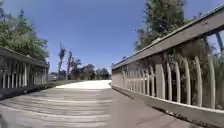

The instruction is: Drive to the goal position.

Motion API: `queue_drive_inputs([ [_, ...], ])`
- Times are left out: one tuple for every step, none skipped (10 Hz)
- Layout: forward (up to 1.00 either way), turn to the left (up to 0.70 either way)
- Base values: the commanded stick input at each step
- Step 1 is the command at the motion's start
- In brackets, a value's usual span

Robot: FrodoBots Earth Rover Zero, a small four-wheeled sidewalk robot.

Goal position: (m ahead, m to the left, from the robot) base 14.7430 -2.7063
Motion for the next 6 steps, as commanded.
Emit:
queue_drive_inputs([
  [0.70,0.00],
  [0.70,0.00],
  [0.70,0.00],
  [0.70,0.00],
  [0.70,0.00],
  [0.70,0.00],
])
